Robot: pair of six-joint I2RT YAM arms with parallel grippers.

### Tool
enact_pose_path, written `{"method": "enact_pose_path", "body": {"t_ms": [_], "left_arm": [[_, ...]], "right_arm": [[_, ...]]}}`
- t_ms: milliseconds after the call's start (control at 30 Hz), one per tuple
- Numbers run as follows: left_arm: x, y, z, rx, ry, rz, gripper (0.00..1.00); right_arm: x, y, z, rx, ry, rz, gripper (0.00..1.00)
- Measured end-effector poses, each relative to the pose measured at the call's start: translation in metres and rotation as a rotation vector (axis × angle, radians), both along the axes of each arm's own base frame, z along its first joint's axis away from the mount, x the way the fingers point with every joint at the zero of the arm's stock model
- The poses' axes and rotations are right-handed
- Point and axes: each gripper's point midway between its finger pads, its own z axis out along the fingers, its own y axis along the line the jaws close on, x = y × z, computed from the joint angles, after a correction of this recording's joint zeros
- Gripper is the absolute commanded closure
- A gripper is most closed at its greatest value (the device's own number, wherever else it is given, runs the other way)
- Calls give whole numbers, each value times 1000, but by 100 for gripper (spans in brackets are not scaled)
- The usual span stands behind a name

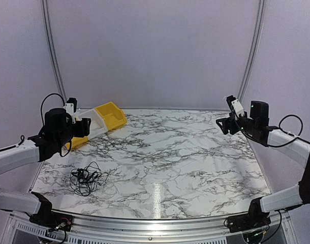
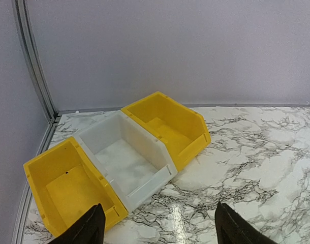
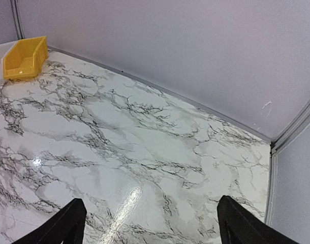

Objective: Untangle the cables

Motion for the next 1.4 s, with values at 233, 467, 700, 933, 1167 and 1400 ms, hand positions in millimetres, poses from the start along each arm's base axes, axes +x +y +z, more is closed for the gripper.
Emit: {"method": "enact_pose_path", "body": {"t_ms": [233, 467, 700, 933, 1167, 1400], "left_arm": [[-12, -21, 7, -109, 13, -110, 35], [-53, -49, -5, -163, 99, -191, 41], [-102, -51, -35, -194, 236, -175, 43], [-117, -45, -84, -122, 402, -114, 39], [-122, -33, -100, -98, 431, -63, 37], [-122, -28, -99, -110, 413, -35, 37]], "right_arm": [[-1, 5, -11, -1, -13, 28, 5], [-15, 77, -43, -53, 41, 284, 19], [-91, 243, -67, -149, 122, 774, 30], [-169, 341, -77, -199, 202, 1046, 31], [-199, 402, -98, -214, 271, 1116, 34], [-208, 430, -136, -219, 377, 1093, 48]]}}
